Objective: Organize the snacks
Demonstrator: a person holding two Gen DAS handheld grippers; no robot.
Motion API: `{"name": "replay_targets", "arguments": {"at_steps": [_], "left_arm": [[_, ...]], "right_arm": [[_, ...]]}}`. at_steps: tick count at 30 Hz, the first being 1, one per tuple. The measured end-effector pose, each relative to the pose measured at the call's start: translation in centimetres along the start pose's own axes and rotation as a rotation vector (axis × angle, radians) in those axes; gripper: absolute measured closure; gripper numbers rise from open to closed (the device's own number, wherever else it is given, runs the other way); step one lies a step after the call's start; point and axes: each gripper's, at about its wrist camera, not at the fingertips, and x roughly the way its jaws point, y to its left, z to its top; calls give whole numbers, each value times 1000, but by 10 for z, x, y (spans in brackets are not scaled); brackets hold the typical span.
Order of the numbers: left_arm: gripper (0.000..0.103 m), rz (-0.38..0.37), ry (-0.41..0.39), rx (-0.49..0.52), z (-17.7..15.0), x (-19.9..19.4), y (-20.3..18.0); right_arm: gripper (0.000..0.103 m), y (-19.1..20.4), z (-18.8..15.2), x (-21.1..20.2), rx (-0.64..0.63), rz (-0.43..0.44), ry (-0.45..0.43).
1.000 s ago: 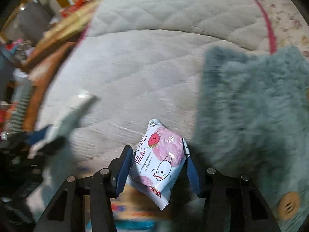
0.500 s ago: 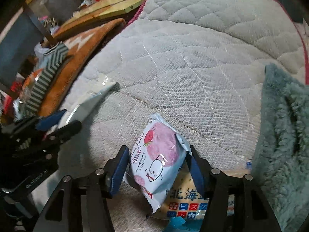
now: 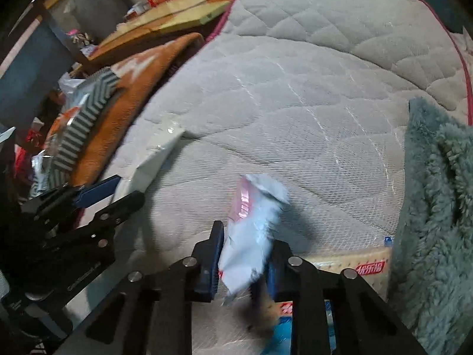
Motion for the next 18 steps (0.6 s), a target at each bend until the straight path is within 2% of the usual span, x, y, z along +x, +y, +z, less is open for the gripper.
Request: {"name": "replay_targets", "arguments": {"at_steps": [2, 9, 10, 12, 13, 18], "left_arm": [[84, 13, -19, -4, -1, -9, 4], [84, 0, 4, -41, -11, -13, 17], [84, -2, 2, -46, -12, -14, 18], [84, -6, 1, -59, -14, -16, 22], [84, -6, 2, -65, -15, -16, 24], [84, 3, 29, -105, -20, -13, 39]], "right_arm": [[83, 7, -4, -1, 3, 30, -8], [83, 34, -15, 7, -21, 68, 17], [80, 40, -17, 7, -33, 72, 19], [63, 47, -21, 5, -39, 103, 23], [50, 48, -21, 4, -36, 116, 20], [48, 54, -24, 0, -18, 159, 8]]}}
